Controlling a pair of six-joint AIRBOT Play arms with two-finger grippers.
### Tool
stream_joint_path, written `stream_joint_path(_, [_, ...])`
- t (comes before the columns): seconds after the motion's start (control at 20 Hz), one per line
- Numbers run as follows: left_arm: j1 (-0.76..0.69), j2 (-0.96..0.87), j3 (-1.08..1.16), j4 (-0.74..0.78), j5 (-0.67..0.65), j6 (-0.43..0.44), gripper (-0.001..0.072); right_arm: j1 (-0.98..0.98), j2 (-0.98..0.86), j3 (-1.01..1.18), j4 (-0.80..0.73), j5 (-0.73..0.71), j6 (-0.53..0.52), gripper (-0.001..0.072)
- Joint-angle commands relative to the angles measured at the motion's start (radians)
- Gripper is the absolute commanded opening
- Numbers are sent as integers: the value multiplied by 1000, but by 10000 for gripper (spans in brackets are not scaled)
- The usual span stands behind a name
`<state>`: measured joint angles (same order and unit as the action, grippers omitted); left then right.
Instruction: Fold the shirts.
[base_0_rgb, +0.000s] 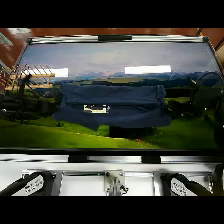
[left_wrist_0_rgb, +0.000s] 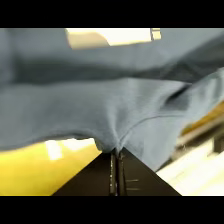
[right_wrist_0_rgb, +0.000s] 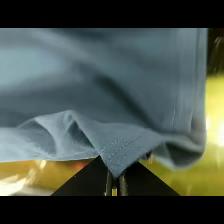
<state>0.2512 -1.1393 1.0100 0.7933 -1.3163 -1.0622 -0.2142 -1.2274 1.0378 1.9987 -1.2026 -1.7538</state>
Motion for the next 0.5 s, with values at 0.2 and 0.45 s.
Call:
stream_joint_path(0.2, [11,-244,258,-125,101,-34,34,71,-201,271,8,151,33,67])
stream_joint_path(0.45, [-21,-445,388,-199,168,-87,35,105,-320,374,3,291,76,67])
